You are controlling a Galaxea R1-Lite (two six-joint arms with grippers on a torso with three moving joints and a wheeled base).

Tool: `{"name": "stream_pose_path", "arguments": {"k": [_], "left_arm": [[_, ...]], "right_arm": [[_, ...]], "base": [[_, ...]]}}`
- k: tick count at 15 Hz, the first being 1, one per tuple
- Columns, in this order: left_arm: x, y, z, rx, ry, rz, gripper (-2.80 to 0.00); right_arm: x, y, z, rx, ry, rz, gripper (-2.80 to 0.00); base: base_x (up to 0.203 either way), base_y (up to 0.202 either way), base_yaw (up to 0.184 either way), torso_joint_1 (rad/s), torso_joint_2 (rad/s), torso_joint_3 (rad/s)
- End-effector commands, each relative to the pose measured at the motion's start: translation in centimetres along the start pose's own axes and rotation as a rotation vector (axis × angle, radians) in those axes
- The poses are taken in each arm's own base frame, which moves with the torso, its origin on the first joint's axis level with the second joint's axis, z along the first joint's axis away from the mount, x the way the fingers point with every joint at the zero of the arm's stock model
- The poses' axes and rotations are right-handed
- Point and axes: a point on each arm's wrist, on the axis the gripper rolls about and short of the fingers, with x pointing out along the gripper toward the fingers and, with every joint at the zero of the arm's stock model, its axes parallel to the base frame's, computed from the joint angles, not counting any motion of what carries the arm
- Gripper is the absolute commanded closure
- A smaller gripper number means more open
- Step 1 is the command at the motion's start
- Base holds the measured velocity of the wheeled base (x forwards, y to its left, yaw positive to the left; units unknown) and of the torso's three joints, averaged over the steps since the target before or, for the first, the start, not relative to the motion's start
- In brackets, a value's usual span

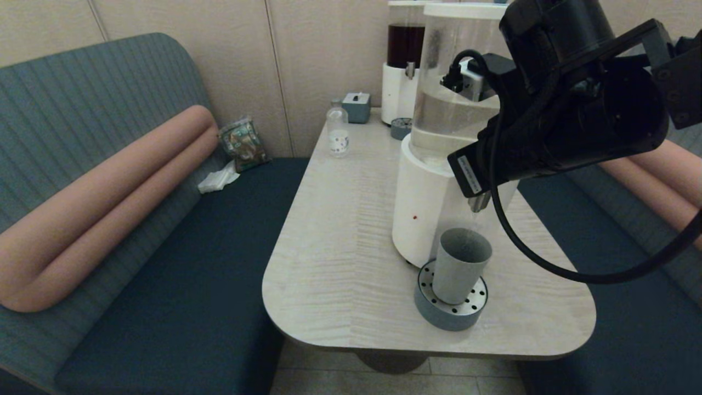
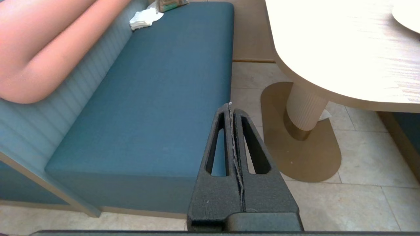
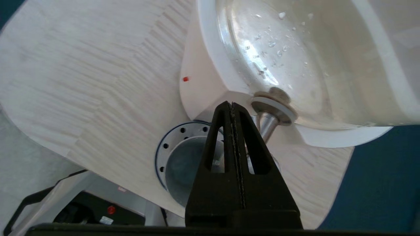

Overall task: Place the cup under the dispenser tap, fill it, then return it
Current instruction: Turn off the faucet

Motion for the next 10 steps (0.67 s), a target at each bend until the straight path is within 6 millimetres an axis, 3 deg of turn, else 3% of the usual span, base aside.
{"name": "stream_pose_path", "arguments": {"k": [1, 10], "left_arm": [[0.02, 0.0, -0.04, -0.001, 0.003, 0.001, 0.0], [0.02, 0.0, -0.04, -0.001, 0.003, 0.001, 0.0]], "right_arm": [[0.1, -0.01, -0.06, -0.003, 0.006, -0.019, 0.0], [0.24, -0.42, -0.09, 0.002, 0.01, -0.068, 0.0]], "base": [[0.0, 0.0, 0.0, 0.0, 0.0, 0.0], [0.0, 0.0, 0.0, 0.0, 0.0, 0.0]]}}
